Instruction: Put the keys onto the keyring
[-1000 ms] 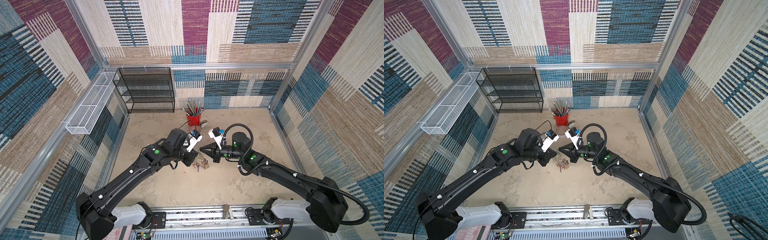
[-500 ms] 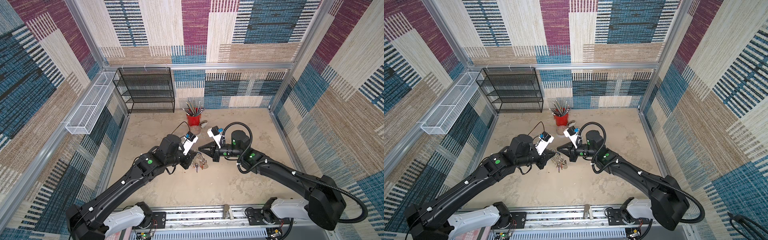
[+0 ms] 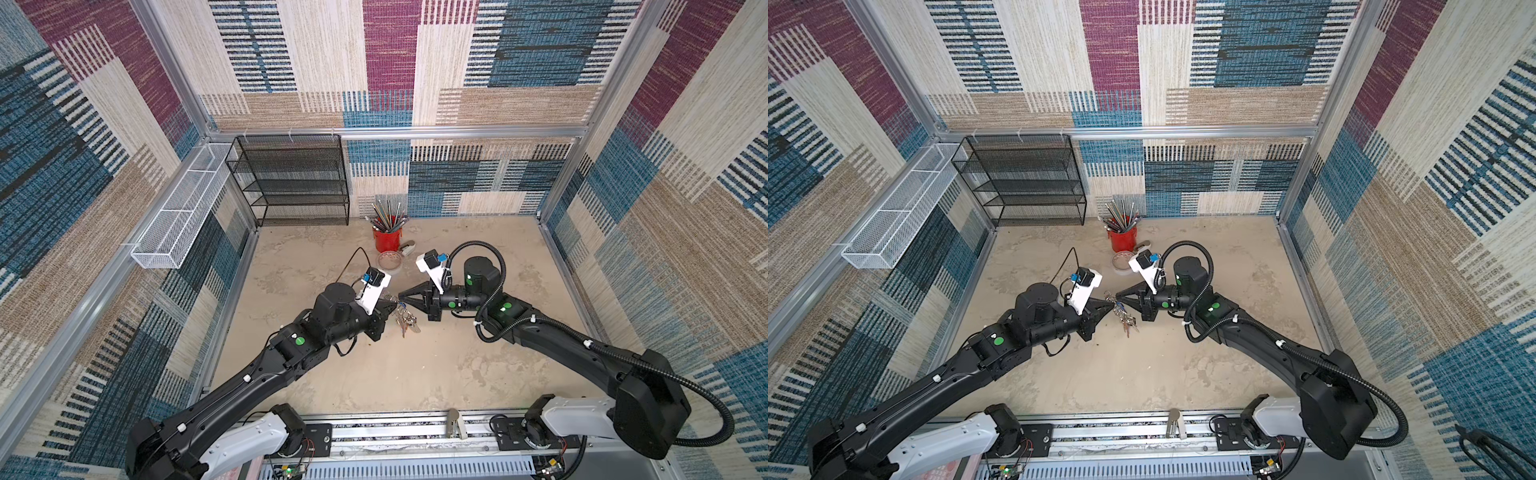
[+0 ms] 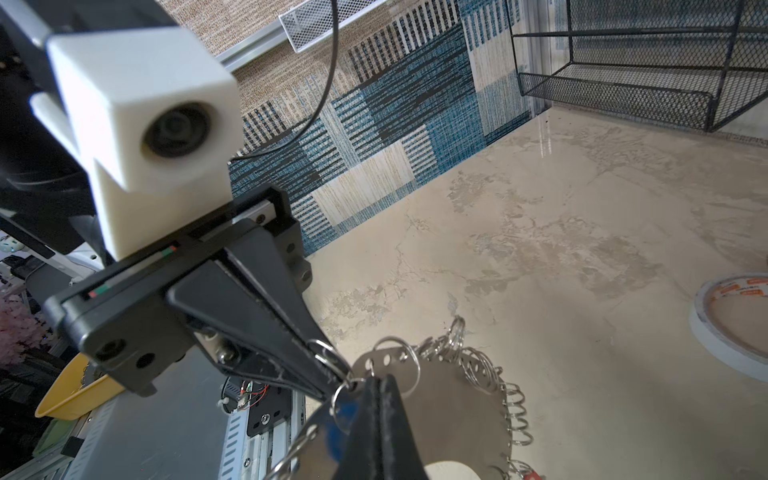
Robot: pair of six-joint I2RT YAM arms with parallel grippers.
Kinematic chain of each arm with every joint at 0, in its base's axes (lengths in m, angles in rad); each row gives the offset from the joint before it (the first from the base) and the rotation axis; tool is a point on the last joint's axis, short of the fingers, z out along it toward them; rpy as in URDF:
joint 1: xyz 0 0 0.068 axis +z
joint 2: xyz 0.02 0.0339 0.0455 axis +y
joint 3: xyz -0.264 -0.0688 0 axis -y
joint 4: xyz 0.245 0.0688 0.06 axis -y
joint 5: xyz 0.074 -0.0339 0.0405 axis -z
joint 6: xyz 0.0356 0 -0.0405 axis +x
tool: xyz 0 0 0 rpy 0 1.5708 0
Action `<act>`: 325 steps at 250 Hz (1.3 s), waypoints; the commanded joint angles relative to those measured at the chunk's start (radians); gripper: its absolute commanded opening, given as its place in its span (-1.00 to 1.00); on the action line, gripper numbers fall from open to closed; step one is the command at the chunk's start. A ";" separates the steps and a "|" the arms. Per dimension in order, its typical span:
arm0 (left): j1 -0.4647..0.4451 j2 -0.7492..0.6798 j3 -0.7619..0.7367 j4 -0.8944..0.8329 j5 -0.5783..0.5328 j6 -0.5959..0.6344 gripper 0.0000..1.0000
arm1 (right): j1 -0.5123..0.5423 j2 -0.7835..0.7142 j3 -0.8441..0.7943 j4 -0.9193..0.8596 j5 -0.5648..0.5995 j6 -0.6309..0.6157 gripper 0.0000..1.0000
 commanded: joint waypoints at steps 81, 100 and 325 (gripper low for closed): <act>-0.006 -0.001 -0.117 0.419 -0.025 -0.037 -1.00 | -0.082 -0.077 -0.009 -0.017 0.009 0.018 -0.62; -0.006 0.003 -0.121 0.435 -0.008 -0.036 -1.00 | -0.108 -0.096 0.005 -0.025 0.006 0.020 -0.52; -0.006 0.100 -0.097 0.556 0.322 -0.062 -1.00 | -0.137 -0.165 -0.067 0.119 -0.212 0.062 0.01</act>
